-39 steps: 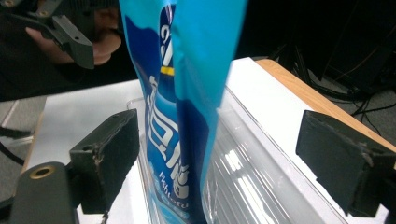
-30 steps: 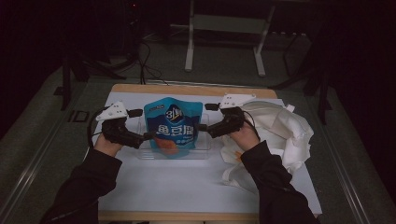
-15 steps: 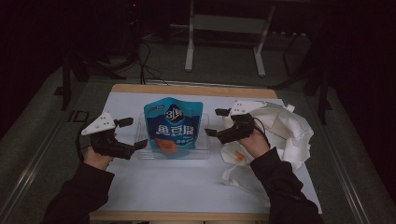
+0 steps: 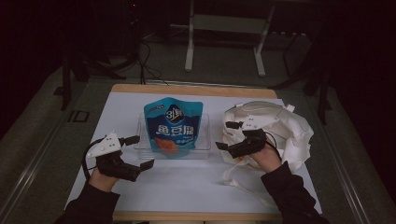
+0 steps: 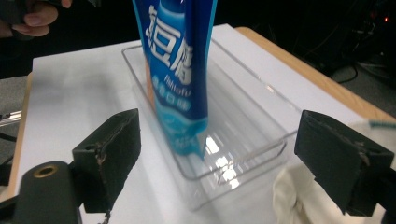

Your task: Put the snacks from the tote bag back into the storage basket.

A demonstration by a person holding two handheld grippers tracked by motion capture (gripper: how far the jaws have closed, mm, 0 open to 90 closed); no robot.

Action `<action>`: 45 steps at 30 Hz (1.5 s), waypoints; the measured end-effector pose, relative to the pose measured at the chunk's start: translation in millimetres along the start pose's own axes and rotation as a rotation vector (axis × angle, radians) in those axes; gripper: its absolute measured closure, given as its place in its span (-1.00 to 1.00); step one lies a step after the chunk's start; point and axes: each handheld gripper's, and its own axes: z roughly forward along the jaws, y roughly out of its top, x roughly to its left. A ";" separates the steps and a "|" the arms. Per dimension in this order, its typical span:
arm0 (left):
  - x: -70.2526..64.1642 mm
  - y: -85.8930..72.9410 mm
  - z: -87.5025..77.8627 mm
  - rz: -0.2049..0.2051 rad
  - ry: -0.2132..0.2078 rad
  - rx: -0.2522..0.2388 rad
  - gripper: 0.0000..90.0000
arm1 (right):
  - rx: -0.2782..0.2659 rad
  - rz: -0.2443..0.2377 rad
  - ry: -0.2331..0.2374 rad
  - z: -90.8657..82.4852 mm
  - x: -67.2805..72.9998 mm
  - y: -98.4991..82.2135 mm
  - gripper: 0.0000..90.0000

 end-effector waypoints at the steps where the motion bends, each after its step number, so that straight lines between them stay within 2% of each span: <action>1: -2.8 -0.4 0.3 0.005 -0.003 0.001 -0.96 | -0.001 0.005 -0.001 -1.5 0.7 -1.1 -0.67; 7: -24.9 -1.2 5.4 0.030 -0.061 0.001 -0.96 | -0.024 0.008 -0.011 -11.5 9.2 -7.9 -0.67; 9: -30.5 -0.6 7.0 0.047 -0.065 0.007 -0.96 | -0.023 0.010 -0.013 -13.9 12.0 -10.2 -0.67; 14: -39.5 0.3 11.3 0.051 -0.102 0.004 -0.96 | -0.023 0.010 -0.027 -20.2 18.3 -18.5 -0.67; 15: -43.0 0.0 15.3 0.059 -0.123 0.015 -0.96 | -0.022 0.012 -0.031 -22.5 19.6 -21.9 -0.67; 21: -49.9 -3.9 29.6 0.075 -0.164 0.053 -0.96 | -0.029 0.033 -0.055 -31.6 23.8 -36.2 -0.67; 31: -60.7 -12.5 55.0 0.106 -0.240 0.100 -0.96 | -0.027 0.028 -0.081 -45.9 31.3 -52.6 -0.67; 35: -63.8 -14.9 63.2 0.090 -0.273 0.103 -0.96 | -0.025 0.023 -0.093 -52.8 35.1 -56.9 -0.67; 41: -68.7 -17.4 72.1 0.097 -0.286 0.118 -0.96 | -0.019 0.021 -0.109 -62.1 39.9 -63.5 -0.68; 45: -70.2 -20.6 76.4 0.091 -0.298 0.108 -0.96 | -0.028 0.025 -0.122 -66.9 41.9 -69.4 -0.68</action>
